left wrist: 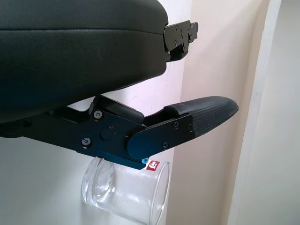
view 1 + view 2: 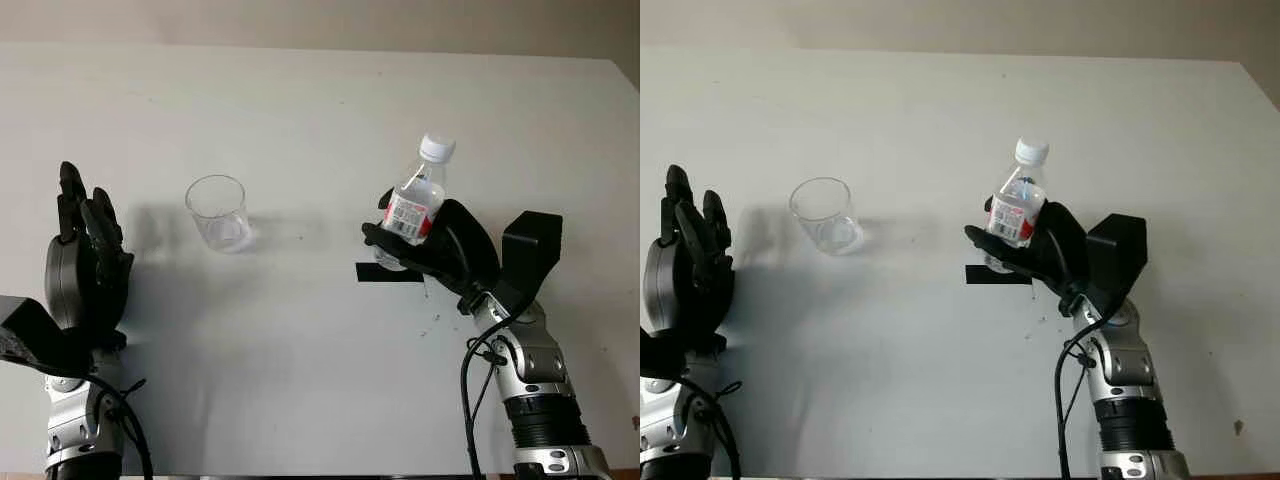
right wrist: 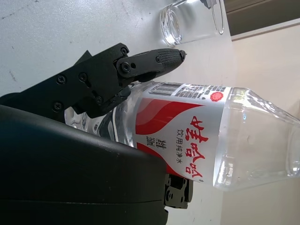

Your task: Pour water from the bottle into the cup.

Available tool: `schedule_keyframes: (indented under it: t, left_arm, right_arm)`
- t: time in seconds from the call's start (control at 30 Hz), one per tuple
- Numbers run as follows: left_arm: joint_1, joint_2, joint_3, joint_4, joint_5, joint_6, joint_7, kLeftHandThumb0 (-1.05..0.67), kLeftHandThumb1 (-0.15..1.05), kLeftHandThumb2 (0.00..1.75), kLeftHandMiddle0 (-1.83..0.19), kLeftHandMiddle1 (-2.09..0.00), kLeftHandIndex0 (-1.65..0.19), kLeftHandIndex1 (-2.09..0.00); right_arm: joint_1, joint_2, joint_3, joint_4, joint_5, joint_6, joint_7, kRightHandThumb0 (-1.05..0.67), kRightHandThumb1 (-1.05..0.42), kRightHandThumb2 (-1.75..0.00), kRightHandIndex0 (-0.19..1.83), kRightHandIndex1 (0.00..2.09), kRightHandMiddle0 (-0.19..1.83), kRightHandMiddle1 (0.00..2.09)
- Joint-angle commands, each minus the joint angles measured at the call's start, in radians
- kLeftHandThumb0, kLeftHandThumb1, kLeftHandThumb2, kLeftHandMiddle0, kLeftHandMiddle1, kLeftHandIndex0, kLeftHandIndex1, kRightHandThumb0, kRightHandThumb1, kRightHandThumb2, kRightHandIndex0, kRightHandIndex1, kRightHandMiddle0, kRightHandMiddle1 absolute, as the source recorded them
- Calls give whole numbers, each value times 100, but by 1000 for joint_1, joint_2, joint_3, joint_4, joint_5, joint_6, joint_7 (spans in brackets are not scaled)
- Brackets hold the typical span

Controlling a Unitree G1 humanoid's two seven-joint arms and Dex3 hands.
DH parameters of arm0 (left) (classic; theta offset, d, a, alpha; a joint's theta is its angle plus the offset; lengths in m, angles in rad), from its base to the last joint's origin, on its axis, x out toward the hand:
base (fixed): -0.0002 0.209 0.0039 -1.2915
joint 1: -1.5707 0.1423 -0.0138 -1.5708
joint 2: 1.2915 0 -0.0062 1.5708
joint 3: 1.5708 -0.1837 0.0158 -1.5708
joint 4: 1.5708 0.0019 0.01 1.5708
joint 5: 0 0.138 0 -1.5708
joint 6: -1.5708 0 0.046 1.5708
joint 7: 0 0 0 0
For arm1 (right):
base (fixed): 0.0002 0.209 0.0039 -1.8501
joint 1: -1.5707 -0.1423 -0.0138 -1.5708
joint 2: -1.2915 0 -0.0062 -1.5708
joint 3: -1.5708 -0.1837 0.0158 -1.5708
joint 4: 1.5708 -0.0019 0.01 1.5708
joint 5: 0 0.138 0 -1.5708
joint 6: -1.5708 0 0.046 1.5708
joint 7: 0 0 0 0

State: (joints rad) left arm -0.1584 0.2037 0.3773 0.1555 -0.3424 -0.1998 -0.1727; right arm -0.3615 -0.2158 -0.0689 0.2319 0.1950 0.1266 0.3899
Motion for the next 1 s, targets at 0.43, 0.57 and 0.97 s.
schedule_keyframes:
  t: [0.43, 0.57, 0.97]
  left_arm:
    - [5, 15, 14, 1, -3, 4, 4, -74, 105, 73, 18, -5, 19, 0]
    - [3, 16, 16, 9, -3, 5, 1, -75, 105, 74, 19, -5, 19, 0]
    - [9, 11, 15, -16, 7, 27, 21, -73, 105, 74, 17, -6, 19, 0]
  right_arm:
    - [49, -28, 54, 30, -117, -97, 5, -47, -105, -20, -2, 209, -16, 209]
    - [58, -49, 58, 19, -121, -112, 35, -55, -105, -11, -18, 163, -19, 193]
    - [74, -73, 79, 99, -205, -266, 3, -66, -105, -6, 5, 8, -9, 81]
